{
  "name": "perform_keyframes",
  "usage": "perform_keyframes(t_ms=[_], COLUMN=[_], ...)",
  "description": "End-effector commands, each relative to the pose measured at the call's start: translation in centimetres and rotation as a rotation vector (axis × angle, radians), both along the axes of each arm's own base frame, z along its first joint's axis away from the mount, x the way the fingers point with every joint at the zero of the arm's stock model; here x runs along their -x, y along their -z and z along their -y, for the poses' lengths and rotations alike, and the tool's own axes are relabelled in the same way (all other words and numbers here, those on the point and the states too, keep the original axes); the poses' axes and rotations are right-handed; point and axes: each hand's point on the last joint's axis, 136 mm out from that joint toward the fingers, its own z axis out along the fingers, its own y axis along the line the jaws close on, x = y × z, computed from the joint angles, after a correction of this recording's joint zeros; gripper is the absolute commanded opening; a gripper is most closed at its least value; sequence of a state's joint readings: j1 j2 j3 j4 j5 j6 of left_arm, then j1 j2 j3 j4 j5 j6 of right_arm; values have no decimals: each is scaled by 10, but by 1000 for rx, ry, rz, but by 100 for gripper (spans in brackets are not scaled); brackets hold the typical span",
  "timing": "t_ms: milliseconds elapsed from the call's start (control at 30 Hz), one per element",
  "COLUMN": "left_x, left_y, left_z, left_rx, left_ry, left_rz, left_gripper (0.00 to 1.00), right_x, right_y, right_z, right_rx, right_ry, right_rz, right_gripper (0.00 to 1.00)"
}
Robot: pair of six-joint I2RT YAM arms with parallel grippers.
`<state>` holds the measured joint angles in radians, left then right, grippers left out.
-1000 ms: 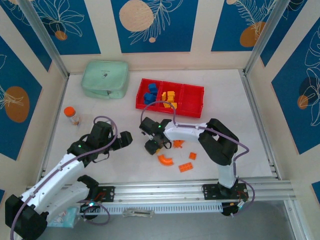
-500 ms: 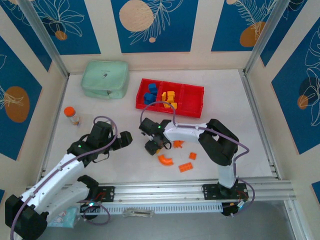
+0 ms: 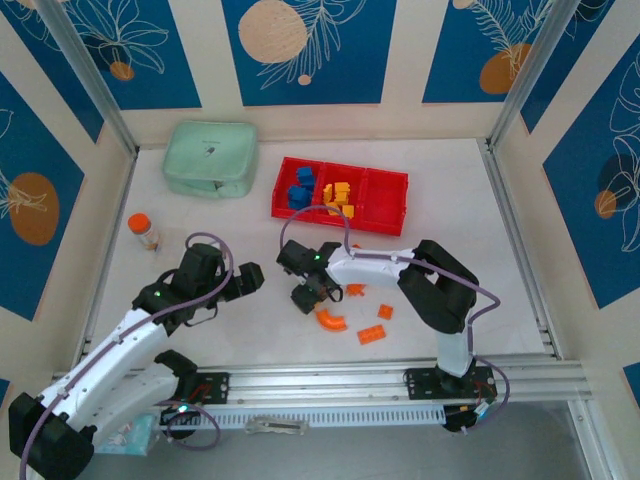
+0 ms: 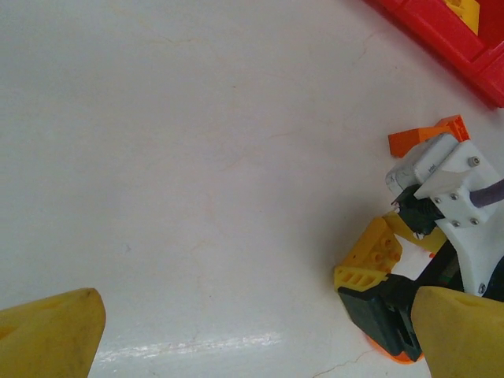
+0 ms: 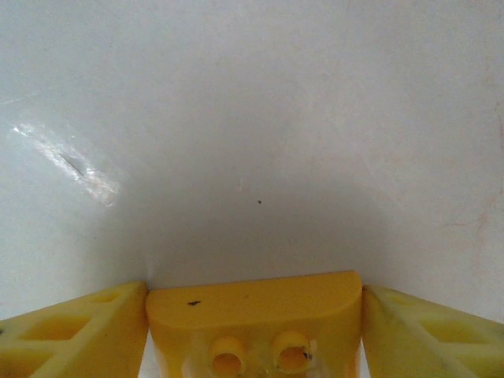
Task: Sort the legos into containers by color
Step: Pick up the lego from the bottom-center of the table, then place the lego in the container.
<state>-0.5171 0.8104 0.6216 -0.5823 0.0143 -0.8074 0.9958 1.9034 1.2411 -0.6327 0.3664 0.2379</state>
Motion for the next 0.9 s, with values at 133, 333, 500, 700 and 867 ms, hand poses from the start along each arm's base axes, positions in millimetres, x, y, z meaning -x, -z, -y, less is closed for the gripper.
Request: perform_keyframes(t_ms=[133,333,500,700,867], left_x=[2,-1,-7,-21,-36], left_y=[1,-2,-8,-15,-22], left_z=[-9,-7,-3,8,19], left_rx=[-16,-9,-7,8,12], left_ry=[-36,-34,-24,-1,17], left_rz=[-7,4,17,31,49], left_gripper=[99,99,99,99,99], right_x=[12,1,-26,-96,-168], right_y=[-5,-21,-52,-88,-108], right_z=[14,9,5,12,28], right_rx=[47,1,-70,-143,-203], right_ry=[-5,15,60,167,271], right_rz=[-22,0,51,137,234], right_gripper=[62,62,62,63,63])
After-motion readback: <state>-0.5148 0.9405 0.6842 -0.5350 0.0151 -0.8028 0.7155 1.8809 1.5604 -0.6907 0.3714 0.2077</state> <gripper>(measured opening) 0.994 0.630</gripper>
